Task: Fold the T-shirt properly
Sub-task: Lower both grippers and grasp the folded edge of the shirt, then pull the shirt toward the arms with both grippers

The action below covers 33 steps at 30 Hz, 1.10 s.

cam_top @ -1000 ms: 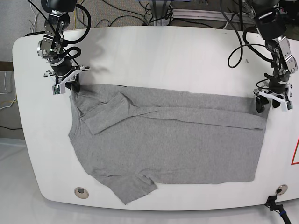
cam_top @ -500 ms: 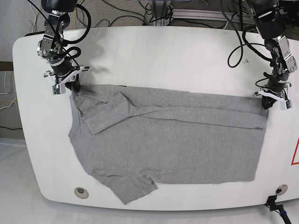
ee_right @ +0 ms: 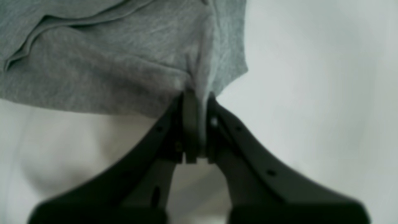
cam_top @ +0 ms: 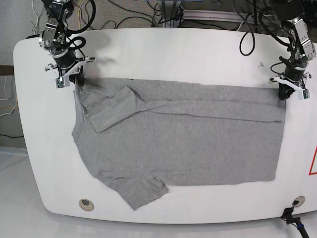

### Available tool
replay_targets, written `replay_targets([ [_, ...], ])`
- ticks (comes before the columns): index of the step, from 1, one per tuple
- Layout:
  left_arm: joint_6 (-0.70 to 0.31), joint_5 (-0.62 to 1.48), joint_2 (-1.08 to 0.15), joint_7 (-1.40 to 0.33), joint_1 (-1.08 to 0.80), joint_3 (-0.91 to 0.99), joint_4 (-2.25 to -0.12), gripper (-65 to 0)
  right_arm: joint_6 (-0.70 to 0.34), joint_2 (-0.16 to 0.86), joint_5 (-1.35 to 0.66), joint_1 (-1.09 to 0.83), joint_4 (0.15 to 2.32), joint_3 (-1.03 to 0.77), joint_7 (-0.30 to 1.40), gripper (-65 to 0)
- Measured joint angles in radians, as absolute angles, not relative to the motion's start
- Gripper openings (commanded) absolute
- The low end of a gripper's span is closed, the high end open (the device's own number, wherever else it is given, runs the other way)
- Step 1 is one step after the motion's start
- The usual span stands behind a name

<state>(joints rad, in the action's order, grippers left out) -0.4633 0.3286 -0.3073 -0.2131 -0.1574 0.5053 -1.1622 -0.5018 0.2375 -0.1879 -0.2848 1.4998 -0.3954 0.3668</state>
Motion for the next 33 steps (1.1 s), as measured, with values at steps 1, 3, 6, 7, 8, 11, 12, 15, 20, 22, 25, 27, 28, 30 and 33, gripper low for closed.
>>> replay_targets([
  [1, -0.463, 0.328, -0.308, -0.214, -0.189, 0.505, -1.190, -65.0, -0.502, 0.238, -0.189, -0.308, 1.518, -0.395, 0.368, -65.0],
  [3, -0.463, 0.332, -0.307, -0.214, -0.255, 0.508, -1.244, -65.0, -0.500, 0.238, -0.187, -0.353, 1.557, -0.395, 0.370, -65.0],
  [6, -0.461, 0.332, -0.308, -0.212, -0.349, 0.508, -1.316, -65.0, -0.499, 0.237, -0.187, -0.440, 1.623, -0.395, 0.374, -65.0],
  [7, -0.460, 0.331, -0.308, -0.212, -0.378, 0.509, -1.340, -65.0, -0.498, 0.237, -0.186, -0.470, 1.644, -0.395, 0.374, -65.0],
  [8, -0.460, 0.329, -0.308, -0.213, -0.408, 0.509, -1.363, -65.0, -0.499, 0.238, -0.187, -0.492, 1.657, -0.395, 0.373, -65.0],
  [11, -0.460, 0.334, -0.308, -0.209, -0.492, 0.510, -1.417, -65.0, -0.498, 0.239, -0.186, -0.555, 1.698, -0.396, 0.374, -65.0],
  [12, -0.459, 0.332, -0.308, -0.210, -0.514, 0.510, -1.434, -65.0, -0.498, 0.239, -0.186, -0.582, 1.717, -0.396, 0.377, -65.0],
  [15, -0.455, 0.326, -0.308, -0.219, -0.584, 0.509, -1.489, -65.0, -0.499, 0.238, -0.187, -0.646, 1.750, -0.396, 0.374, -65.0],
  [20, -0.462, 0.320, -0.305, -0.238, -0.669, 0.538, -1.542, -65.0, -0.509, 0.238, -0.187, -0.685, 1.757, -0.427, 0.370, -65.0],
  [22, -0.466, 0.314, -0.305, -0.246, -0.685, 0.567, -1.542, -65.0, -0.508, 0.238, -0.187, -0.698, 1.758, -0.450, 0.371, -65.0],
  [25, -0.464, 0.309, -0.306, -0.262, -0.683, 0.588, -1.541, -65.0, -0.509, 0.244, -0.186, -0.695, 1.756, -0.469, 0.385, -65.0],
  [27, -0.464, 0.307, -0.305, -0.262, -0.682, 0.588, -1.541, -65.0, -0.509, 0.244, -0.187, -0.696, 1.753, -0.470, 0.385, -65.0],
  [28, -0.464, 0.307, -0.305, -0.262, -0.682, 0.589, -1.541, -65.0, -0.509, 0.244, -0.187, -0.695, 1.753, -0.470, 0.385, -65.0],
  [30, -0.464, 0.307, -0.305, -0.262, -0.681, 0.589, -1.541, -65.0, -0.509, 0.241, -0.187, -0.693, 1.753, -0.469, 0.385, -65.0],
  [33, -0.464, 0.307, -0.305, -0.262, -0.680, 0.589, -1.541, -65.0, -0.509, 0.241, -0.187, -0.693, 1.753, -0.469, 0.385, -65.0],
])
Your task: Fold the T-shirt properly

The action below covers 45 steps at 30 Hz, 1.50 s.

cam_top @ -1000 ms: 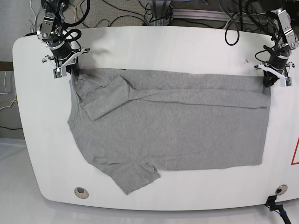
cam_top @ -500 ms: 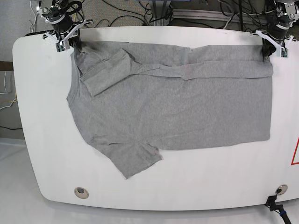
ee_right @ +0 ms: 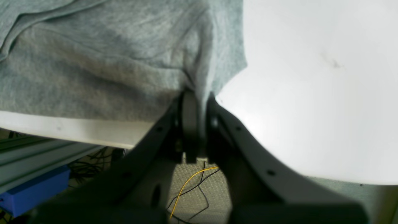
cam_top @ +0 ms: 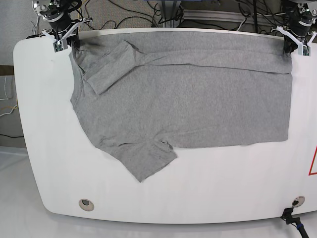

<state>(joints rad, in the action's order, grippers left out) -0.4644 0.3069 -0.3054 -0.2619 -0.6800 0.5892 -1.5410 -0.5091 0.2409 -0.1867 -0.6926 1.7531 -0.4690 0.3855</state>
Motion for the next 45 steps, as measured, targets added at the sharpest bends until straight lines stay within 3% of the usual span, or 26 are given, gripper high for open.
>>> replay_targets([
  [4, -0.464, 0.305, -0.306, -0.268, -0.662, 0.590, -1.541, -65.0, -0.509, 0.241, -0.187, -0.692, 1.753, -0.467, 0.385, -65.0],
  [8, -0.466, 0.305, -0.305, -0.269, -0.664, 0.590, -1.541, -65.0, -0.509, 0.241, -0.186, -0.690, 1.753, -0.468, 0.386, -48.9],
  [9, -0.487, 0.303, -0.306, -0.269, -0.663, 0.590, -1.541, -61.1, -0.508, 0.241, -0.186, -0.690, 1.753, -0.468, 0.385, -45.3],
  [12, -0.593, 0.297, -0.326, -0.268, -0.662, 0.592, -1.540, -39.3, -0.505, 0.241, -0.185, -0.690, 1.757, -0.468, 0.386, -38.2],
  [14, -0.595, 0.298, -0.323, -0.271, -0.659, 0.594, -1.540, -32.1, -0.505, 0.233, -0.179, -0.690, 1.773, -0.468, 0.398, -36.3],
  [22, -0.599, 0.299, -0.322, -0.275, -0.659, 0.651, -1.634, -32.0, -0.505, 0.205, -0.175, -0.671, 1.857, -0.471, 0.408, -36.3],
  [29, -0.605, 0.299, -0.322, -0.389, -0.656, 0.759, -1.803, -32.0, -0.505, 0.205, -0.175, -0.671, 1.930, -0.471, 0.406, -36.3],
  [33, -0.603, 0.300, -0.289, -0.389, -0.568, 0.767, -1.827, -32.0, -0.506, 0.202, -0.171, -0.614, 1.935, -0.456, 0.420, -36.3],
  [39, -0.599, 0.292, -0.220, -0.396, -0.443, 0.672, -1.829, -32.0, -0.504, 0.202, -0.171, -0.499, 1.950, -0.337, 0.407, -36.3],
  [45, -0.469, 0.184, -0.153, -0.403, -0.378, 0.548, -1.827, -32.1, -0.498, 0.204, -0.162, -0.398, 1.948, -0.252, 0.475, -36.5],
])
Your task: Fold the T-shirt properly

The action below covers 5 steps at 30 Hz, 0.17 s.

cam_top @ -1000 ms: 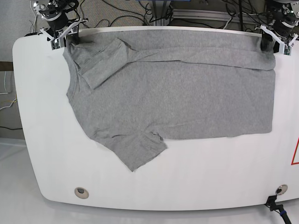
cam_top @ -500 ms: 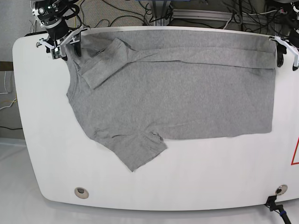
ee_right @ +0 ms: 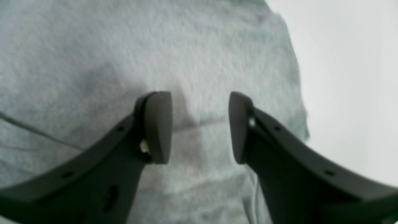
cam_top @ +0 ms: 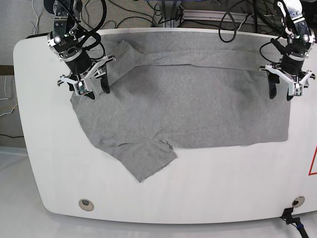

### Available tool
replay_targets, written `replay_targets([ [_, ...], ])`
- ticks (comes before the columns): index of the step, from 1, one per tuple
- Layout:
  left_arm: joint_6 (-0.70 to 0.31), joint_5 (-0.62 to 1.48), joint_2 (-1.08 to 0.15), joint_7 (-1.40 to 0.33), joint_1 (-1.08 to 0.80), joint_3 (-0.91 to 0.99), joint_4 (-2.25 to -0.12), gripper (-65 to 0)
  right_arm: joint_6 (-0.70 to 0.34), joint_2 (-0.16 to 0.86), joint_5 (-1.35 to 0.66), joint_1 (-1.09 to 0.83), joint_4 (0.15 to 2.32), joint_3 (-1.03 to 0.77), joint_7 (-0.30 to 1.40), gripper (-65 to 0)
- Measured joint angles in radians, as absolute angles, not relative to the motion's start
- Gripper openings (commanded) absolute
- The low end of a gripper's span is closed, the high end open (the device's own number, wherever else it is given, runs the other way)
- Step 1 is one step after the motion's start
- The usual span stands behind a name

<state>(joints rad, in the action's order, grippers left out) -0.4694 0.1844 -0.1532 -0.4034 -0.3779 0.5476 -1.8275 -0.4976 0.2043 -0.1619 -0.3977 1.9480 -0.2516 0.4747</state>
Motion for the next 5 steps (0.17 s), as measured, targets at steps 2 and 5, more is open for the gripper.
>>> replay_targets([
  [2, -0.462, 0.133, -0.110, -0.391, -0.329, 0.523, -1.827, -32.1, -0.499, 0.203, -0.164, -0.369, 1.937, -0.246, 0.474, -36.5],
  [5, -0.469, 0.051, -0.069, -0.396, -0.285, 0.478, -1.805, -32.1, -0.445, 0.166, -0.153, -0.336, 1.912, -0.246, 0.474, -36.5],
])
